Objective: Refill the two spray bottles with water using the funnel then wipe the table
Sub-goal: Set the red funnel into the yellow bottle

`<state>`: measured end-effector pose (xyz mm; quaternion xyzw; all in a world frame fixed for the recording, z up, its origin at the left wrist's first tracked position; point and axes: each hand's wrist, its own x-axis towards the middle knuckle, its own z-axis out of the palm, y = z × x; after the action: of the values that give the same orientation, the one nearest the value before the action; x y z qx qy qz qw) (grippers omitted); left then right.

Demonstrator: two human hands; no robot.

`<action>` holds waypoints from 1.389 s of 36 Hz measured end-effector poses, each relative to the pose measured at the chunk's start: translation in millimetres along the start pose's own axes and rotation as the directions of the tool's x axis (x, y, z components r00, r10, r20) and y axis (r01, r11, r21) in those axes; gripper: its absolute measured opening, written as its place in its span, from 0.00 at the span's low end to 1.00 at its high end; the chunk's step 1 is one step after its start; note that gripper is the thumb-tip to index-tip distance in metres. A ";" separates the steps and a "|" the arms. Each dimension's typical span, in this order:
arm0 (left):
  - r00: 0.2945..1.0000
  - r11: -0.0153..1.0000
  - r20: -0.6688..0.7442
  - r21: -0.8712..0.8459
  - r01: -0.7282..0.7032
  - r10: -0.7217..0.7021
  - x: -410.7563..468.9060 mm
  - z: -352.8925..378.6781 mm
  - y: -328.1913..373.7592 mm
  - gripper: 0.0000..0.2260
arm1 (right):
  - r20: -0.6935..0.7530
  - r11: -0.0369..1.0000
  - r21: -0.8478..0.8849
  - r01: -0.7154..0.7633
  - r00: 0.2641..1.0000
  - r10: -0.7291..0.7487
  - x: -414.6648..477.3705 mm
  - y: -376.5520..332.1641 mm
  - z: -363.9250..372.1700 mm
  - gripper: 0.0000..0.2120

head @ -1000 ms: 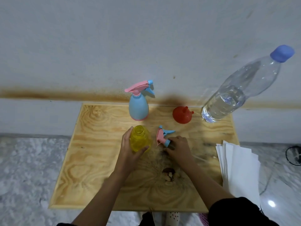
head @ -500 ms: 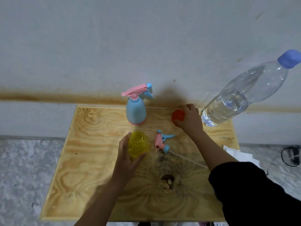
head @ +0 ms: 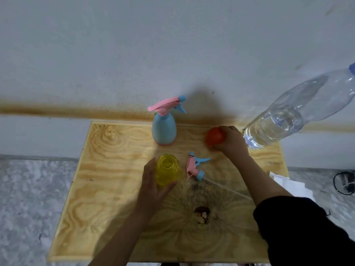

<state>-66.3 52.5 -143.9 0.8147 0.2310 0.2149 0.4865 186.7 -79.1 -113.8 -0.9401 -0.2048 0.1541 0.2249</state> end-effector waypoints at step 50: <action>0.984 0.981 0.072 -0.096 0.170 -0.164 1.6 -14.3 42.0 0.32 | -0.110 0.265 0.950 0.165 0.971 -0.210 -132.0 -113.7 -10.1 0.38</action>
<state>-66.2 45.7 -100.0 0.7730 0.2717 0.1586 0.5509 40.0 -50.1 -23.9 -0.5866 -0.1864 0.2358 0.7520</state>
